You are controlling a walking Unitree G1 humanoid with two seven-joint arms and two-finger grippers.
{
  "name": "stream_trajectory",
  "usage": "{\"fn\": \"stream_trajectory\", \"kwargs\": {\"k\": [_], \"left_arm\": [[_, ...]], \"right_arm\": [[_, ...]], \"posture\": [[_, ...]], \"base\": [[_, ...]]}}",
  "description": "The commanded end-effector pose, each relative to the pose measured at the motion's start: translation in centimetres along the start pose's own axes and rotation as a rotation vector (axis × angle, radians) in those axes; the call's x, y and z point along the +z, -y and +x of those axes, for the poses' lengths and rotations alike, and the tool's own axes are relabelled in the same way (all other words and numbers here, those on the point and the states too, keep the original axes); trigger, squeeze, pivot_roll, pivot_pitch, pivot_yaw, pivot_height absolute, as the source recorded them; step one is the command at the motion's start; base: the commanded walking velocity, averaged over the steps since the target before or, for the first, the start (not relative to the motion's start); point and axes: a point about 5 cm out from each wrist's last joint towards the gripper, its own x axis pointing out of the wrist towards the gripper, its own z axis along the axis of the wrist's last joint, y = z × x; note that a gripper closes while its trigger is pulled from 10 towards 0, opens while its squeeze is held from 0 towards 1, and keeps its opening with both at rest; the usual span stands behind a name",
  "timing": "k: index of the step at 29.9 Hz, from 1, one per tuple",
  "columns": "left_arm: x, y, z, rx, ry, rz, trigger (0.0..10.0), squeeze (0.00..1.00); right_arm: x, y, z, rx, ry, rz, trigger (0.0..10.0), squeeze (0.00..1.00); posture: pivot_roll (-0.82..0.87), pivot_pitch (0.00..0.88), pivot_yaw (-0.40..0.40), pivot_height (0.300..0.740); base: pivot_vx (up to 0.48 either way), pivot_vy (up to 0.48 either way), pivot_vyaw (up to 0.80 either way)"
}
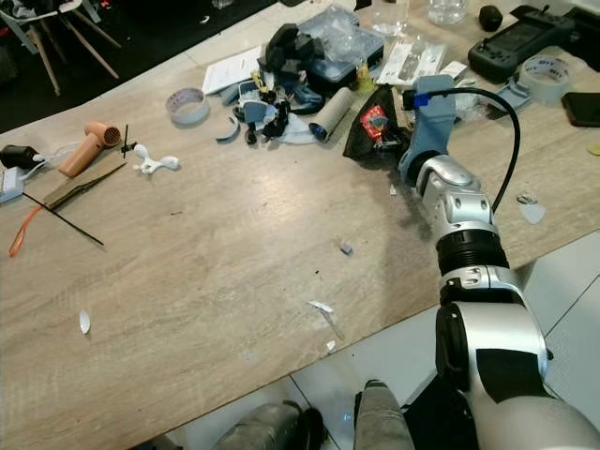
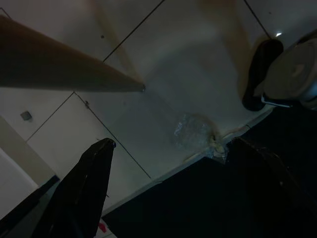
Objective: Picking trash to rubbish bin
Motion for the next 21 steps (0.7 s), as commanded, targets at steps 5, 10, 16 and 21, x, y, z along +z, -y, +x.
{"fn": "stream_trajectory", "kwargs": {"k": [5, 10, 16, 21], "left_arm": [[-0.9, 0.1, -0.1, 0.013, -0.047, -0.013, 10.0, 0.0], [-0.7, 0.1, 0.0, 0.03, -0.05, -0.041, 10.0, 0.0], [-0.5, 0.0, 0.1, 0.04, -0.054, -0.06, 10.0, 0.0], [-0.6, 0.1, 0.0, 0.045, -0.062, -0.074, 10.0, 0.0]], "right_arm": [[3.8, -4.0, -0.6, 0.324, 0.289, 0.154, 0.0, 0.0], [4.9, -7.3, -1.6, 0.59, 0.392, 0.274, 0.0, 0.0], [3.7, -11.1, -2.0, 0.747, 0.365, 0.357, 10.0, 0.0], [1.7, -13.8, -1.6, 0.756, 0.271, 0.378, 10.0, 0.0]], "posture": [[-0.05, 0.102, 0.094, 0.74], [-0.05, 0.075, 0.082, 0.74], [-0.05, 0.054, 0.066, 0.74], [-0.04, 0.049, 0.058, 0.74]], "base": [[0.0, 0.0, 0.0], [0.0, 0.0, 0.0], [0.0, 0.0, 0.0], [0.0, 0.0, 0.0]]}}
